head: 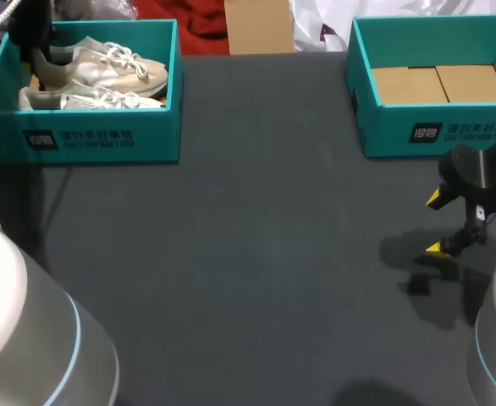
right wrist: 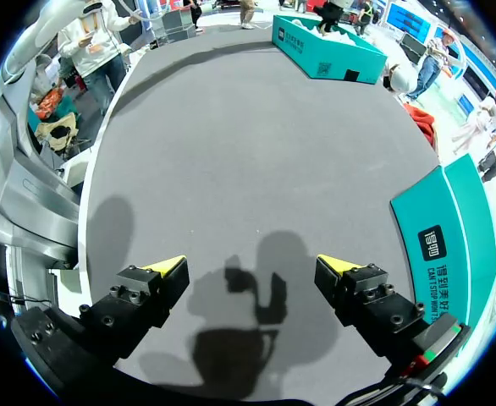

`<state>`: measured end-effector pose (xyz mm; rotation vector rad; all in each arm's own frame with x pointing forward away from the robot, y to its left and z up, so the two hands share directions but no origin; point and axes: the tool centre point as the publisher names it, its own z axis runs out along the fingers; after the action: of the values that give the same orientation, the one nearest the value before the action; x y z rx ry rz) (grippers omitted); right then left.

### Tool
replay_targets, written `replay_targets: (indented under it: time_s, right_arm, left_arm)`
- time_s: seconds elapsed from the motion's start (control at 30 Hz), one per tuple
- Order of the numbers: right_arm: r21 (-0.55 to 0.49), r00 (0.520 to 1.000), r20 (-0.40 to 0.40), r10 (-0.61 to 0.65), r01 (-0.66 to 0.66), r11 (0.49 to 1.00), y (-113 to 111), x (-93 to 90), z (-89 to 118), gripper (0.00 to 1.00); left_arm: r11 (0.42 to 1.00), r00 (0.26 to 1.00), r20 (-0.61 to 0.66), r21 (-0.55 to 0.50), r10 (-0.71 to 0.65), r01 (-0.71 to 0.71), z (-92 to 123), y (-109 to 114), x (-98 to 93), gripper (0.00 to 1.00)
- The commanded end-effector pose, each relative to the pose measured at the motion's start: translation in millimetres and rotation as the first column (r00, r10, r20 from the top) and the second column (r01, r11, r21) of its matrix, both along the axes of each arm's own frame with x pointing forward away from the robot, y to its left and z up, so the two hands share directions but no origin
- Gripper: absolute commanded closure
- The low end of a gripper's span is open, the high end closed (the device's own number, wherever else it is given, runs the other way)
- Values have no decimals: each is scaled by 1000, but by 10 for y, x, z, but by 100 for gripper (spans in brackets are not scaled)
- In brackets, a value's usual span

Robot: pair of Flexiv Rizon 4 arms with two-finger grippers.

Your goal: Take the shoe out of the shoebox, open the shoe tongue, remove and reinsert the insole, then place the shoe into the shoebox

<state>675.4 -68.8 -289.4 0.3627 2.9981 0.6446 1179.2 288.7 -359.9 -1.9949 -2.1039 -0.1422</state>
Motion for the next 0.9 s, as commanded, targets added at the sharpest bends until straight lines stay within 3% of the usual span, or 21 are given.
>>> replay_targets:
  time_s: [0.03,0.17,0.23,0.3,0.43,0.63,0.9]
  right_arm:
    - [-1,1000,3,-1,1,1000,-2,-18,-3,0]
    - [-1,1000,3,-1,1,1000,-2,-18,-3,0]
    - [-1,1000,3,-1,1,1000,-2,-18,-3,0]
    - [-1,1000,3,-1,1,1000,-2,-18,-3,0]
    - [-1,1000,3,-1,1,1000,-2,-18,-3,0]
    - [-1,1000,3,-1,1,1000,-2,-18,-3,0]
    - [-1,1000,3,-1,1,1000,-2,-18,-3,0]
  left_arm:
    - [1000,1000,-9,-4,2,-2,-51,10,70,100]
    - [1000,1000,-15,-7,2,-2,-69,12,71,100]
    - [1000,1000,-17,-7,0,0,-75,13,65,75]
    - [1000,1000,-17,-15,4,-4,-80,14,63,64]
    - [1000,1000,-10,-25,6,-6,-77,17,56,54]
    - [999,1000,-4,-51,10,-10,-3,11,51,51]
    - [993,999,52,-119,1,5,326,-62,-1,13]
